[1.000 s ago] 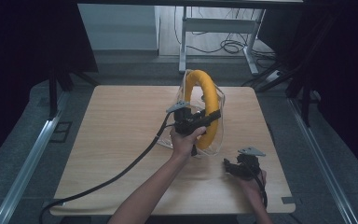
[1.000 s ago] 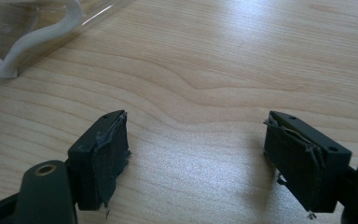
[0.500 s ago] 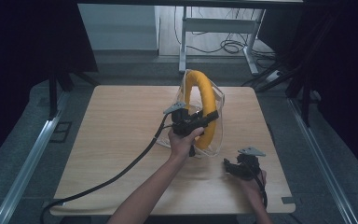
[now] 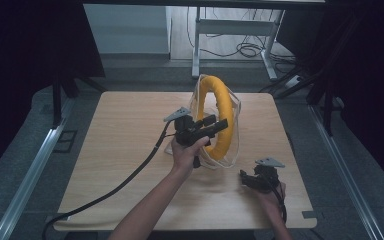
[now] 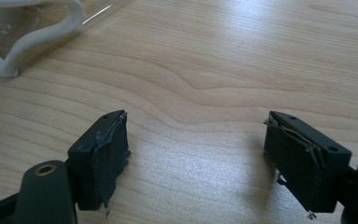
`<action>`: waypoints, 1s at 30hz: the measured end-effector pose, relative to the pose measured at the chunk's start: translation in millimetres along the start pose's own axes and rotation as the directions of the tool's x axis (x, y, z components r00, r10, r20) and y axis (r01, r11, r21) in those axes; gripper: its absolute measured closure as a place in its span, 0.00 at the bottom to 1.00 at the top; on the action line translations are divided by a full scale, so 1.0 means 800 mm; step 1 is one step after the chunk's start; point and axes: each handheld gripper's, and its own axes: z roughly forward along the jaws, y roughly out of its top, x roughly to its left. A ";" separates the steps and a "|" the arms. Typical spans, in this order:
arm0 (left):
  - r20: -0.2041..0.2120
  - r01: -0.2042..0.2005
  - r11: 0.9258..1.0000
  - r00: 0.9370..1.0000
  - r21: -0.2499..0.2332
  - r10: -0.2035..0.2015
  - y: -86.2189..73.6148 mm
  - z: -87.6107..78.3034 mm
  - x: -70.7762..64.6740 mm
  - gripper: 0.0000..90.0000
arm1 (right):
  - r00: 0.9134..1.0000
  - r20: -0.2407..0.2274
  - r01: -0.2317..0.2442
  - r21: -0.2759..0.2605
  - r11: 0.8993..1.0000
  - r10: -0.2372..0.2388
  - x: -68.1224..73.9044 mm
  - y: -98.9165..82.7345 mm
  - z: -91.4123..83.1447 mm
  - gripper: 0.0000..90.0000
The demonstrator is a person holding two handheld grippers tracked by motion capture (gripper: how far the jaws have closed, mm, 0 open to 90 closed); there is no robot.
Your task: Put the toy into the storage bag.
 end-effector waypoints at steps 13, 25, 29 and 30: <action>-0.034 -0.050 0.999 0.998 0.015 0.050 -0.001 -0.065 0.021 0.37 | 1.000 0.002 0.000 -0.001 1.000 0.000 0.000 0.000 0.000 0.24; -0.100 -0.056 0.995 0.993 0.076 0.064 -0.013 -0.122 0.040 0.37 | 1.000 0.002 -0.005 0.000 1.000 0.005 0.001 0.000 0.000 0.24; -0.136 -0.082 0.991 0.986 0.103 0.096 -0.022 -0.136 0.045 0.37 | 1.000 0.002 -0.004 0.001 1.000 0.004 0.001 0.000 0.000 0.24; -0.140 -0.083 0.991 0.985 0.106 0.097 -0.023 -0.139 0.047 0.37 | 1.000 0.003 -0.002 0.000 1.000 0.002 0.000 0.000 0.000 0.24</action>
